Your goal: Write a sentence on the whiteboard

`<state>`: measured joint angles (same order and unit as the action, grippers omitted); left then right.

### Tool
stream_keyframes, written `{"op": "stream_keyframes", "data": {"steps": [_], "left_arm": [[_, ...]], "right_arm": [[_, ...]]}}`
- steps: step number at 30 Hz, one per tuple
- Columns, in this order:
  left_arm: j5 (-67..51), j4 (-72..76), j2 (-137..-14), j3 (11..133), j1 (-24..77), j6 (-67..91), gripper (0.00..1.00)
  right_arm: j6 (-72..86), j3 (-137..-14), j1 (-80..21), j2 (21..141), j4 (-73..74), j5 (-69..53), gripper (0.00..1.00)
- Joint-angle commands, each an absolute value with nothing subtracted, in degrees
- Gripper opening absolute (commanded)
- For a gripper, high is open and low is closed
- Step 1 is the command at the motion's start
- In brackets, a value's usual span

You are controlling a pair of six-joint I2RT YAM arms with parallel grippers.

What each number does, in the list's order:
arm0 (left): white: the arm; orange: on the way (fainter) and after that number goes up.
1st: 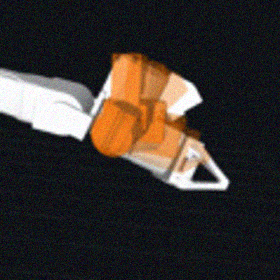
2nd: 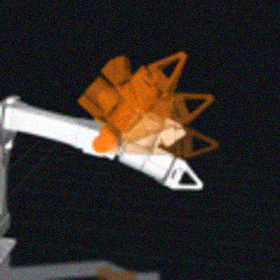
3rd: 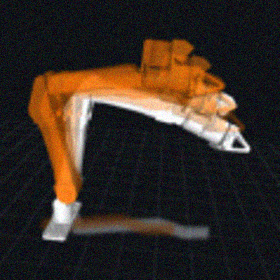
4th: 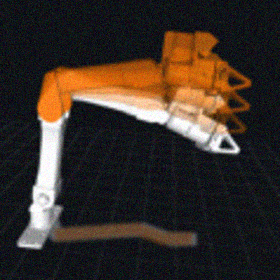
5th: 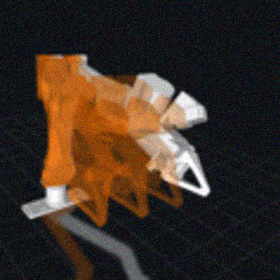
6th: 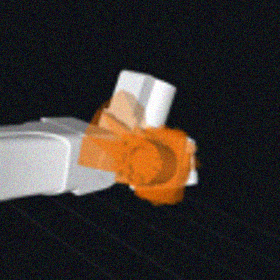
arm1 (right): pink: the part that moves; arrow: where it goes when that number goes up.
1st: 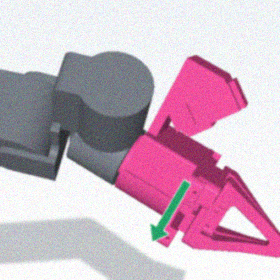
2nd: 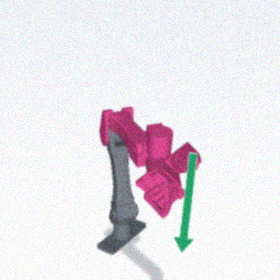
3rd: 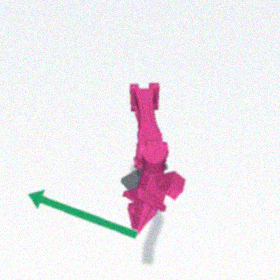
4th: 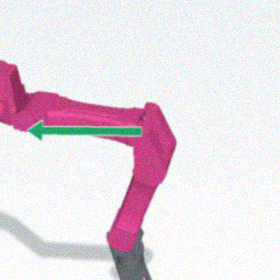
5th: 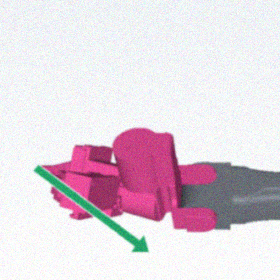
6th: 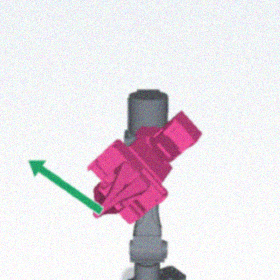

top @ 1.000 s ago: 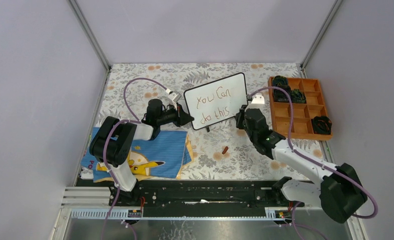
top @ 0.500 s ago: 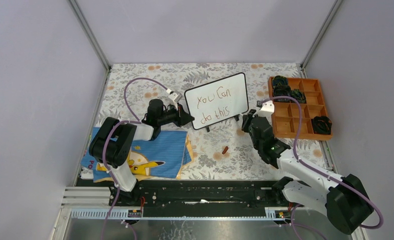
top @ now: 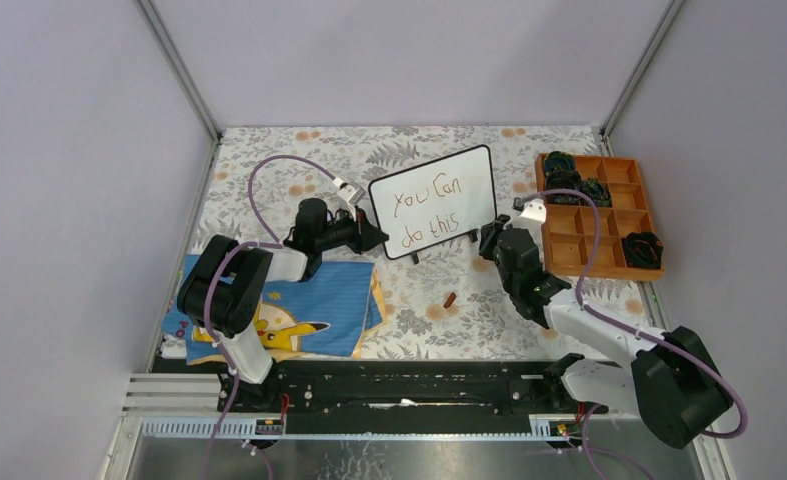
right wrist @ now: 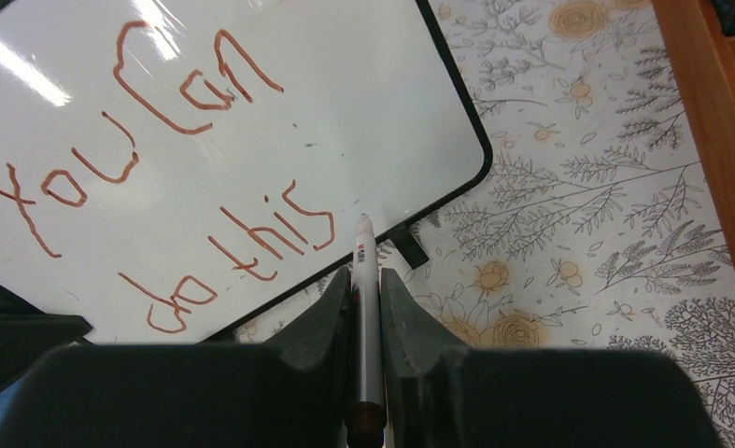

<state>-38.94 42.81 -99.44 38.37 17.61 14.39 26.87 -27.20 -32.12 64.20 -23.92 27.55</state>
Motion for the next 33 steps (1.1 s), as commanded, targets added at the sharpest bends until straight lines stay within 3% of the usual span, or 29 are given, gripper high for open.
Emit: {"op": "stream_keyframes", "data": {"steps": [1,33], "left_arm": [[-33.6,41.1,-99.3,37.4,17.4,10.1,0.00],[-32.3,40.3,-99.5,37.6,17.7,9.7,0.00]], "right_arm": [[28.5,-29.7,-31.7,65.9,-26.3,25.7,0.00],[29.1,-31.8,-30.1,75.9,-31.7,25.4,0.00]]}}
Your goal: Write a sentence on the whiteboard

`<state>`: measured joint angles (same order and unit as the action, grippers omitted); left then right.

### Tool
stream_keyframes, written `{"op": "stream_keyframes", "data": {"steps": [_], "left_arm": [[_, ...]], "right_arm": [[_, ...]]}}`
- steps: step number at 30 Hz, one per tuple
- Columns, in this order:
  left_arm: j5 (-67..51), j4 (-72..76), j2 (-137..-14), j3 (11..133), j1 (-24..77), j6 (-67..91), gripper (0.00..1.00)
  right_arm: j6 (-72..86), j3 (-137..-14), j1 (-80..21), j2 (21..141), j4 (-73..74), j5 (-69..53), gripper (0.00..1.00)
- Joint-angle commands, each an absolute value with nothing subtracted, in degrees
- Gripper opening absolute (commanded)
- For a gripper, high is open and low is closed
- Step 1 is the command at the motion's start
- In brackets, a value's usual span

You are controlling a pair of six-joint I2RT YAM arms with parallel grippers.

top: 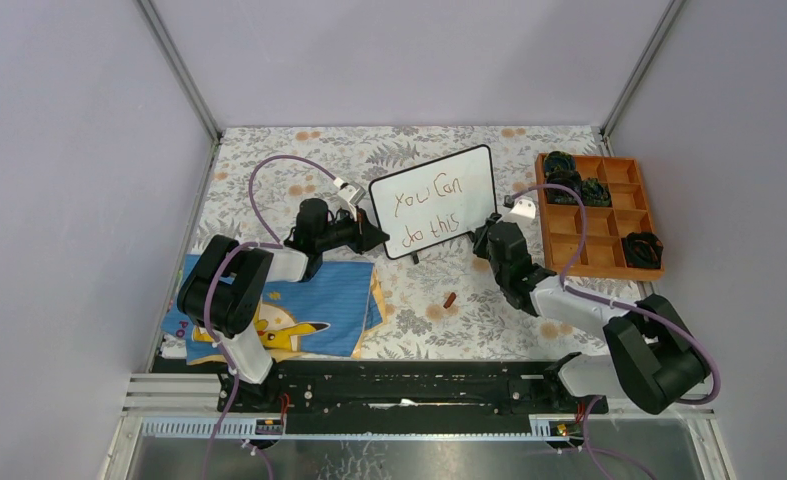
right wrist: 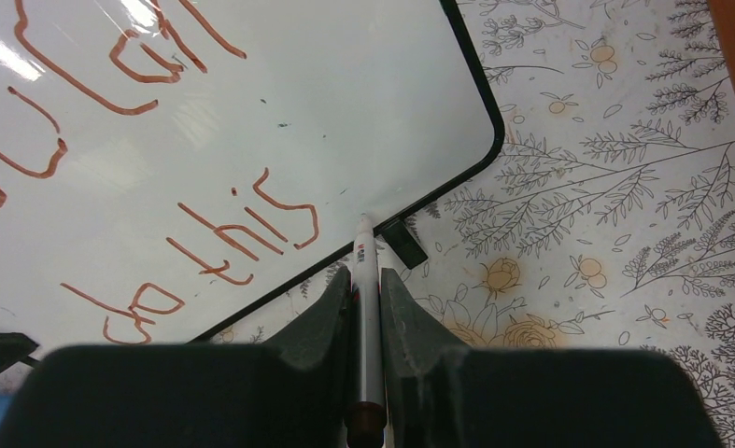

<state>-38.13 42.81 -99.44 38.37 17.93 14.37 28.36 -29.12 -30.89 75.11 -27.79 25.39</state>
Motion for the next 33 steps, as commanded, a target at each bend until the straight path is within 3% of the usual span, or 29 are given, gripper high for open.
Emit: {"op": "stream_keyframes", "data": {"steps": [1,33], "left_arm": [[-32.3,40.3,-99.6,37.5,17.7,9.7,0.00],[-32.2,40.3,-99.3,37.4,17.7,9.6,0.00]], "right_arm": [[28.9,-31.9,-30.0,76.1,-31.8,25.3,0.00],[28.7,-32.8,-29.6,79.0,-33.1,24.7,0.00]]}}
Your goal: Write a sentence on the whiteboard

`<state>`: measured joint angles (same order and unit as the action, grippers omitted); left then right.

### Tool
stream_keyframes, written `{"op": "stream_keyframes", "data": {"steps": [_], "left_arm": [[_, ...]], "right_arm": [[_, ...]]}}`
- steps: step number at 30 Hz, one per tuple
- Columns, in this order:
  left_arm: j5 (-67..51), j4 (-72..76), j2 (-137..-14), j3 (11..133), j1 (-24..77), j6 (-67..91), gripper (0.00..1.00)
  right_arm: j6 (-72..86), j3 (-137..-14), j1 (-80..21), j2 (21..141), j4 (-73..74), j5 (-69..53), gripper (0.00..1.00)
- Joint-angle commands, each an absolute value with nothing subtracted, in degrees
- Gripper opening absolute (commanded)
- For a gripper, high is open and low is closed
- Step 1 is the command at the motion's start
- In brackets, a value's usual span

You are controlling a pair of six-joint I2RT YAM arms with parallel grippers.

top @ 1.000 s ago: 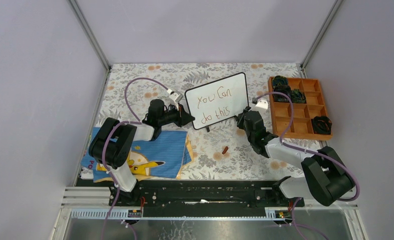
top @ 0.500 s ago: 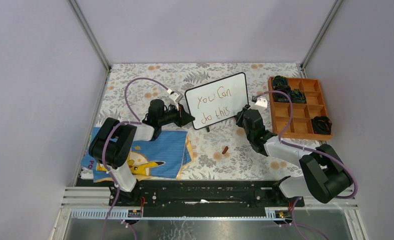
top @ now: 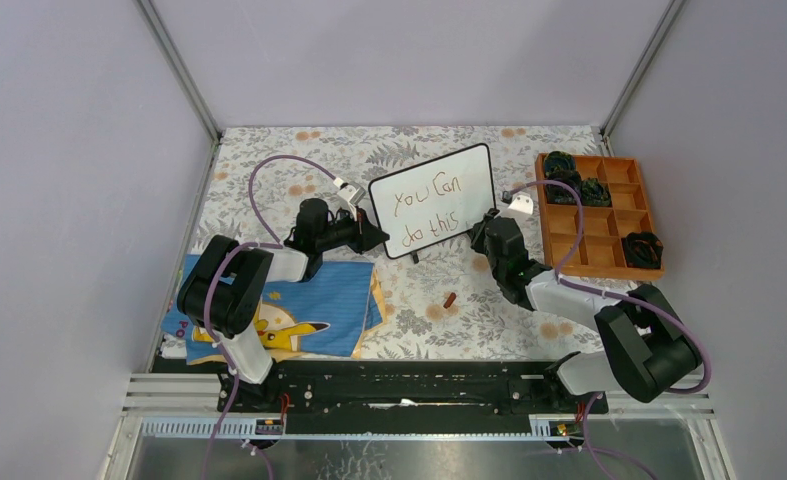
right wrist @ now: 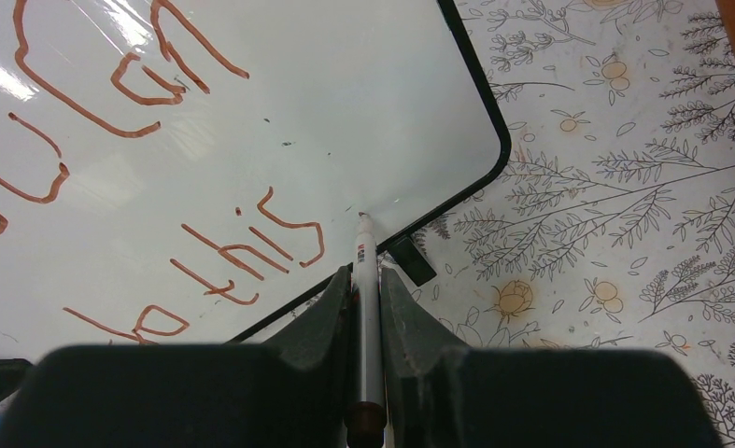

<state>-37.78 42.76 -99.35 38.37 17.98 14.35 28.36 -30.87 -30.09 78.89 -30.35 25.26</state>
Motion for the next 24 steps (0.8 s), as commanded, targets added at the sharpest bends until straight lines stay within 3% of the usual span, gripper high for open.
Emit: {"op": "stream_keyframes", "data": {"steps": [1,12,24], "left_arm": [[-32.2,40.2,-99.3,37.4,17.8,9.6,0.00],[-31.4,40.4,-99.0,37.4,17.7,9.6,0.00],[-30.8,40.6,-97.7,37.3,17.8,10.5,0.01]], "right_arm": [[28.7,-32.7,-29.6,78.9,-33.0,24.7,0.00],[28.3,-32.7,-29.6,71.6,-24.8,22.8,0.00],[28.3,-29.0,-29.5,52.7,-10.3,20.5,0.00]]}}
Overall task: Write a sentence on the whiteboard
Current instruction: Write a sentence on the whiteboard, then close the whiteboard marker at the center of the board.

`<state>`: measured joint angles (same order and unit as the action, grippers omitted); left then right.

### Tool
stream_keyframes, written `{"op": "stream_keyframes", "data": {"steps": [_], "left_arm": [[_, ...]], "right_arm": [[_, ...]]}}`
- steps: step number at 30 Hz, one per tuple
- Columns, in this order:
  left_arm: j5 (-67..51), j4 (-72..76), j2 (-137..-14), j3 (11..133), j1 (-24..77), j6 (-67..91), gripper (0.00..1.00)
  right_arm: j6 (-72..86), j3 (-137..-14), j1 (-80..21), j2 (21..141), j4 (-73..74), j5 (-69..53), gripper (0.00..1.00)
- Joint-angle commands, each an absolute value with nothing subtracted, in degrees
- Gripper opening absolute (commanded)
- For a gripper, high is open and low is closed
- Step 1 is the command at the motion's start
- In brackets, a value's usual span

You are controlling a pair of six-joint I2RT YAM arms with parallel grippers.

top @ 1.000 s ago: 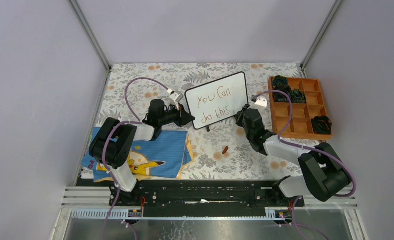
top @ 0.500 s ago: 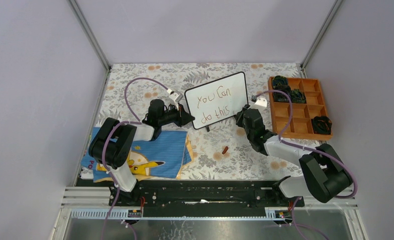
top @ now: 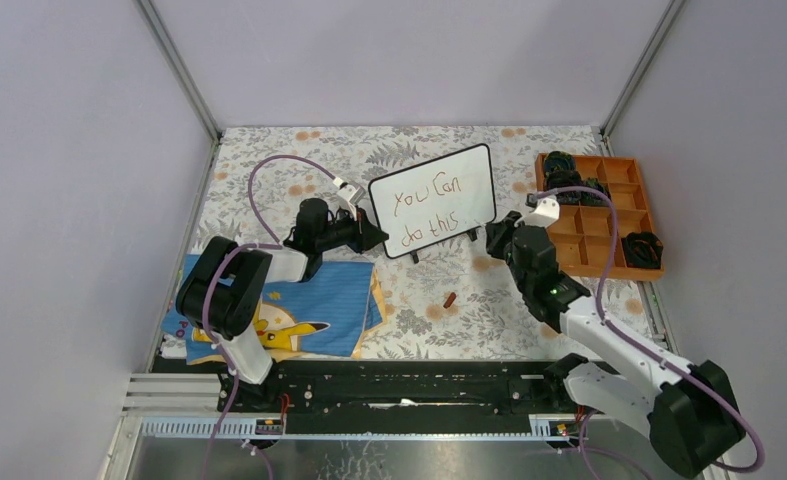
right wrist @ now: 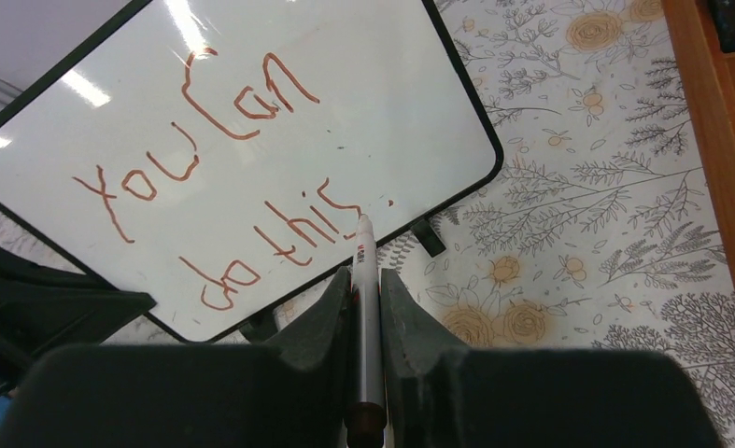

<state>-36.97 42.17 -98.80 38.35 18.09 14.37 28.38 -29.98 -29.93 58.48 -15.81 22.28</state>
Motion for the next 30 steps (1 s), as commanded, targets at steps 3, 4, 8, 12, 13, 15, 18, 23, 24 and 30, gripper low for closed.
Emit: {"op": "stream_keyframes", "data": {"steps": [3,4,8,12,13,15,18,23,24,30], "left_arm": [[-30.6,40.4,-97.5,37.4,17.8,10.5,0.11],[-30.6,40.4,-97.5,37.4,17.7,10.5,0.14],[-30.8,40.3,-97.1,37.4,17.8,10.8,0.23],[-30.1,40.0,-95.7,37.3,17.8,11.0,0.36],[-29.8,39.9,-95.2,37.2,17.7,10.9,0.39],[-29.2,39.5,-94.3,37.0,17.8,10.8,0.45],[-28.4,39.1,-93.2,36.7,17.8,10.8,0.54],[-25.7,39.1,-89.3,35.5,17.3,11.8,0.72],[-24.9,38.9,-87.7,35.0,17.1,11.8,0.85],[-11.1,32.2,-73.4,33.7,15.7,12.2,0.99]], "right_arm": [[28.1,-27.3,-29.6,48.2,-7.2,19.0,0.00],[28.2,-26.9,-29.6,46.7,-5.9,18.7,0.00],[28.0,-25.4,-29.5,41.8,-2.0,18.0,0.00],[27.5,-23.8,-29.6,37.9,-0.4,17.4,0.00],[27.4,-23.6,-29.6,37.2,-0.4,17.5,0.00],[27.2,-23.3,-29.6,35.9,1.5,17.6,0.00],[27.2,-23.2,-29.6,35.0,2.4,17.7,0.00],[26.9,-23.7,-29.6,33.4,3.9,17.7,0.00],[26.9,-23.9,-29.6,33.1,4.1,17.6,0.00],[26.6,-25.1,-29.6,30.3,6.6,16.9,0.00]]}}
